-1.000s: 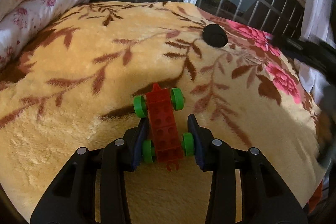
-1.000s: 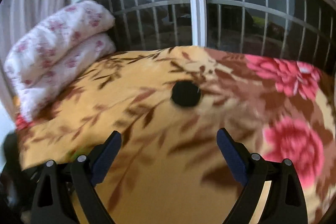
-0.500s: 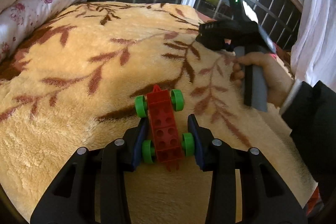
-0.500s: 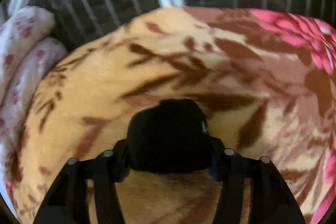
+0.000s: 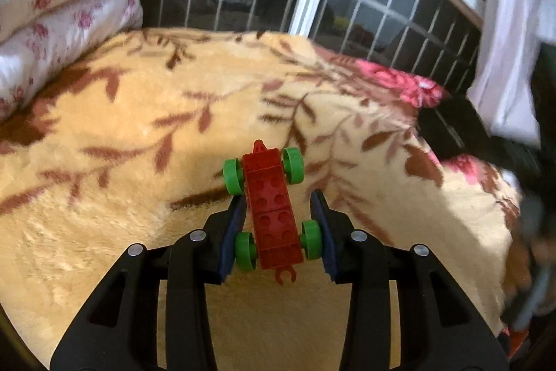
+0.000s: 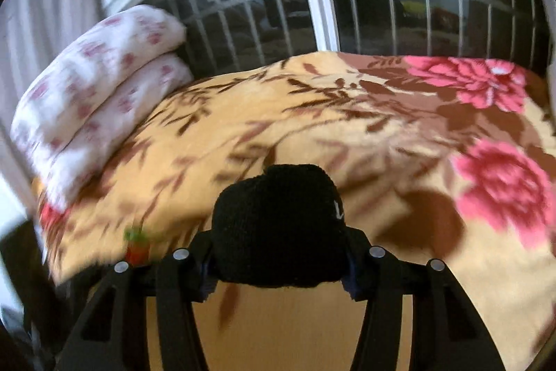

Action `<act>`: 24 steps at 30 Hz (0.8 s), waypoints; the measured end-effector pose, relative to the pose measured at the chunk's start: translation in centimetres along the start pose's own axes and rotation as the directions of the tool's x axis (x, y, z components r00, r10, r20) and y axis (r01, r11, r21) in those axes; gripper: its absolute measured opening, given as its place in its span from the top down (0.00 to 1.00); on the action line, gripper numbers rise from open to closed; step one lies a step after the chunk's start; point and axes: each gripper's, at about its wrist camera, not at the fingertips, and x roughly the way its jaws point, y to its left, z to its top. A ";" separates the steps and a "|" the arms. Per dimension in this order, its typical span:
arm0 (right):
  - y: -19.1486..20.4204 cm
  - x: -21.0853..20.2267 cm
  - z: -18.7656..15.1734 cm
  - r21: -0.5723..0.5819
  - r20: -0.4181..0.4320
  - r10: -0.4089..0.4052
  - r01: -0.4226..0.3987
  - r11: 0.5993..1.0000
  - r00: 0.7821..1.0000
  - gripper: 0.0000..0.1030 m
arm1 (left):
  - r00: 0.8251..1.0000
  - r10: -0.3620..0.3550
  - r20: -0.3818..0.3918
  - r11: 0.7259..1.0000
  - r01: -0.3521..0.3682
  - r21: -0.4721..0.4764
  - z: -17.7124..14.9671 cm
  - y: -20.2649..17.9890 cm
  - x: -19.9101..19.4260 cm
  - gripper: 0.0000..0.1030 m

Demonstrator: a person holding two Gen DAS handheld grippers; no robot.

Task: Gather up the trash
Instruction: 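Drop the toy car and black lid into the orange bucket, open both tools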

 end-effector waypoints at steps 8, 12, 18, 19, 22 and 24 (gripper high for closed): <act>2.4 -11.8 -10.1 -0.085 0.065 -0.020 0.025 0.996 0.998 0.47 | 0.996 -0.085 -0.010 0.990 0.085 0.110 -2.3 -2.4 -7.5 0.63; 3.6 -15.6 -15.1 -0.093 0.076 -0.024 0.031 0.995 0.997 0.47 | 0.994 -0.102 -0.025 0.978 0.105 0.182 -5.3 -4.1 -12.1 0.63; 3.3 -16.7 -20.7 -0.031 -0.011 -0.004 0.004 1.000 1.000 0.47 | 0.987 -0.115 -0.110 0.958 0.139 0.252 -10.8 -5.8 -14.9 0.63; 3.2 -16.6 -21.4 -0.026 -0.031 -0.009 0.008 1.000 0.999 0.47 | 0.986 -0.112 -0.124 0.954 0.142 0.263 -11.6 -6.1 -14.9 0.63; 2.6 -15.8 -23.3 -0.020 -0.093 -0.017 0.015 1.000 0.996 0.47 | 0.980 -0.093 -0.176 0.941 0.145 0.307 -14.3 -6.7 -14.4 0.63; 2.1 -14.8 -24.4 -0.012 -0.143 -0.014 0.012 1.000 0.990 0.47 | 0.973 -0.072 -0.221 0.930 0.145 0.337 -16.2 -7.0 -13.6 0.63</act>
